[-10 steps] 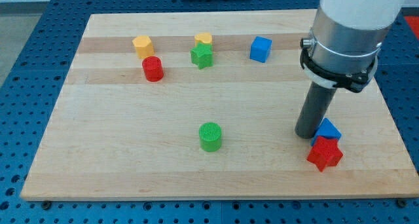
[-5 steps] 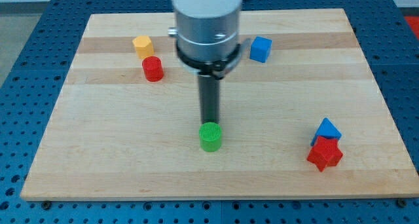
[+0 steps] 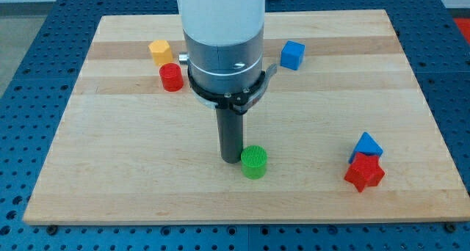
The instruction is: Push the green circle into the blue triangle and red star
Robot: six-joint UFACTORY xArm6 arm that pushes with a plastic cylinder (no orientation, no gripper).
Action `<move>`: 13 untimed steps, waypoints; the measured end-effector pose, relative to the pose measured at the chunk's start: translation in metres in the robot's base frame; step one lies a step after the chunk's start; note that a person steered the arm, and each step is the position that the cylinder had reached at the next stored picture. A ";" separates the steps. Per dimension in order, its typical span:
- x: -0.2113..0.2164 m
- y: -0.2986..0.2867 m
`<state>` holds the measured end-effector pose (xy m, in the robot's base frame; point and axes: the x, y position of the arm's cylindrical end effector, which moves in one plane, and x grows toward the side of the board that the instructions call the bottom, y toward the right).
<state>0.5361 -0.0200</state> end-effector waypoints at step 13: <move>0.017 0.121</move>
